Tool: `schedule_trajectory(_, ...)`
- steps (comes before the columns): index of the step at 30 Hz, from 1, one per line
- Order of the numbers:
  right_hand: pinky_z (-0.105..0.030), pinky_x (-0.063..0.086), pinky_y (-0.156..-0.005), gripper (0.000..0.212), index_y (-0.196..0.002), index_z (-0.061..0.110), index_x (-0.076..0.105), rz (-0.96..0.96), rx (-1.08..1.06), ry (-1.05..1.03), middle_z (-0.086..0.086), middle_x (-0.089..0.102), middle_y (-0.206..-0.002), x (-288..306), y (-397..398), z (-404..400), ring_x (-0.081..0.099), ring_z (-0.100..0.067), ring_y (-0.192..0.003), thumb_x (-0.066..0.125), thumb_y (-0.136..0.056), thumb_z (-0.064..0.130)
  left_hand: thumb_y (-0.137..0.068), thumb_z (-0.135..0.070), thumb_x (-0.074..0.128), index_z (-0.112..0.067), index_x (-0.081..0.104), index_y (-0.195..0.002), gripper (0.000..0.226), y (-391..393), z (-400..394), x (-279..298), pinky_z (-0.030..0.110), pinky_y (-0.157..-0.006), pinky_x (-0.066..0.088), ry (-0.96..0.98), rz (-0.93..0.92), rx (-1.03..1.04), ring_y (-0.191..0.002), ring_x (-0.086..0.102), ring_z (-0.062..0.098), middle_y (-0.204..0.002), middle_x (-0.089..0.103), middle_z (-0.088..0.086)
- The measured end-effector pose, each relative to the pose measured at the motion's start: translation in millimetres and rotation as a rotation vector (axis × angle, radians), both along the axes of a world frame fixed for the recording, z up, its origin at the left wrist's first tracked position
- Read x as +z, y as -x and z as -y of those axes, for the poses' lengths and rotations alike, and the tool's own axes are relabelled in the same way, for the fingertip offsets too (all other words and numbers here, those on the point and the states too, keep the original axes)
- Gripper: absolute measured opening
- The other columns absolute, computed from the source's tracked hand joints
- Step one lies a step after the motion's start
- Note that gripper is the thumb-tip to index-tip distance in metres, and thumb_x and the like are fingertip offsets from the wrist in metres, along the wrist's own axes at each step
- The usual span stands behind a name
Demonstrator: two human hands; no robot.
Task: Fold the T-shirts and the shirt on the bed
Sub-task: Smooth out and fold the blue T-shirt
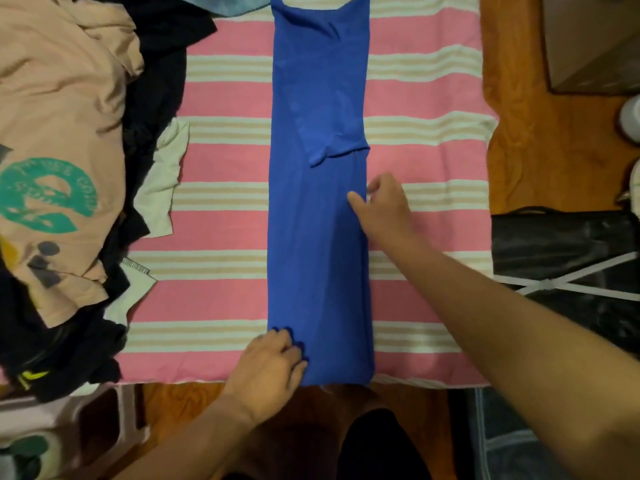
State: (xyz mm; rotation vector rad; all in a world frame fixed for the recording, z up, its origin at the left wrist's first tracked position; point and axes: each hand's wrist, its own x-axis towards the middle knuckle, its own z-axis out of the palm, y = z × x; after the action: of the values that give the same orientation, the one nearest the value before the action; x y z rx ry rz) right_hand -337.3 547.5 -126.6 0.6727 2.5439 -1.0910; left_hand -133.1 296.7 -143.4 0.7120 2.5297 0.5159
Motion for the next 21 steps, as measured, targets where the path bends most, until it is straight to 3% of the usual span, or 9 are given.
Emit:
schedule_trajectory(3, -0.038, 0.049, -0.079, 0.043, -0.108, 0.015, 0.051, 0.165, -0.041, -0.011, 0.000, 0.055, -0.107, -7.1, -103.4, 10.2, 0.056, -0.020, -0.092, 0.072, -0.086, 0.046, -0.090, -0.028, 0.072, -0.016, 0.056, -0.101, 0.022, 7.1, 3.0, -0.7, 0.041, -0.085, 0.052, 0.014, 0.213, 0.753, -0.090, 0.055, 0.023, -0.098, 0.057, 0.003)
schedule_trajectory(5, -0.039, 0.049, -0.085, 0.042, -0.108, 0.013, 0.057, 0.293, -0.043, -0.066, -0.001, 0.055, -0.106, -16.1, -164.2, 14.9, 0.056, -0.023, -0.099, 0.072, -0.086, 0.047, -0.085, -0.035, 0.077, -0.018, 0.058, -0.088, 0.025, 9.8, 10.0, -11.4, 0.048, -0.081, 0.057, -0.003, 0.479, 1.031, -0.080, 0.063, 0.025, -0.090, 0.063, 0.008)
schedule_trajectory(7, -0.038, 0.047, -0.086, 0.035, -0.102, 0.012, 0.063, 0.389, 0.005, -0.094, 0.000, 0.049, -0.103, -20.1, -204.6, 21.1, 0.055, -0.025, -0.101, 0.068, -0.090, 0.044, -0.075, -0.055, 0.072, -0.023, 0.063, -0.071, 0.034, 1.9, 20.5, -33.6, 0.045, -0.073, 0.060, 0.047, 0.611, 1.027, -0.068, 0.066, 0.026, -0.085, 0.065, 0.013)
schedule_trajectory(9, -0.036, 0.045, -0.083, 0.026, -0.098, 0.011, 0.065, 0.383, -0.025, -0.050, 0.000, 0.048, -0.102, -19.9, -222.8, 25.4, 0.055, -0.024, -0.098, 0.065, -0.094, 0.037, -0.072, -0.057, 0.068, -0.021, 0.062, -0.062, 0.038, 2.5, 16.9, -28.9, 0.039, -0.068, 0.058, 0.066, 0.656, 0.989, -0.063, 0.063, 0.026, -0.082, 0.065, 0.015)
schedule_trajectory(12, -0.030, 0.037, -0.074, 0.015, -0.101, 0.014, 0.059, 0.359, -0.151, 0.074, 0.002, 0.055, -0.099, -6.1, -230.3, 30.0, 0.055, -0.020, -0.092, 0.059, -0.100, 0.029, -0.098, -0.024, 0.064, -0.015, 0.060, -0.080, 0.020, 1.3, 9.7, -2.4, 0.035, -0.064, 0.051, -0.095, 0.801, 0.988, -0.066, 0.063, 0.021, -0.078, 0.067, 0.007)
schedule_trajectory(14, -0.026, 0.033, -0.069, 0.007, -0.104, 0.018, 0.053, 0.416, -0.181, 0.159, 0.004, 0.055, -0.099, 5.0, -240.0, 34.1, 0.053, -0.016, -0.092, 0.056, -0.102, 0.025, -0.102, -0.017, 0.058, -0.012, 0.059, -0.093, 0.010, -9.1, 12.9, 5.0, 0.046, -0.076, 0.058, -0.155, 0.884, 1.060, -0.082, 0.071, 0.030, -0.090, 0.073, 0.011)
schedule_trajectory(16, -0.027, 0.037, -0.066, 0.007, -0.101, 0.018, 0.053, 0.480, -0.205, 0.190, 0.003, 0.058, -0.099, 12.6, -254.0, 37.3, 0.056, -0.018, -0.094, 0.058, -0.101, 0.024, -0.099, -0.009, 0.061, -0.011, 0.052, -0.088, 0.014, -21.2, 17.9, 11.9, 0.055, -0.076, 0.057, -0.144, 0.913, 1.137, -0.081, 0.069, 0.035, -0.090, 0.069, 0.018)
schedule_trajectory(19, -0.027, 0.046, -0.061, 0.013, -0.090, 0.011, 0.061, 0.581, -0.338, 0.260, -0.002, 0.066, -0.090, 26.7, -255.5, 36.1, 0.065, -0.025, -0.088, 0.066, -0.097, 0.021, -0.097, -0.004, 0.063, -0.009, 0.050, -0.095, 0.015, -22.5, 15.0, 30.8, 0.038, -0.053, 0.054, -0.167, 0.986, 1.300, -0.074, 0.064, 0.028, -0.096, 0.064, 0.021)
schedule_trajectory(21, -0.029, 0.053, -0.061, 0.008, -0.090, 0.005, 0.068, 0.577, -0.459, 0.400, -0.008, 0.073, -0.085, 44.6, -231.7, 31.9, 0.071, -0.026, -0.081, 0.068, -0.094, 0.011, -0.097, -0.001, 0.060, 0.000, 0.056, -0.110, 0.014, 2.0, 9.8, 49.4, 0.032, -0.047, 0.055, -0.314, 1.063, 1.401, -0.072, 0.068, 0.027, -0.105, 0.069, 0.025)
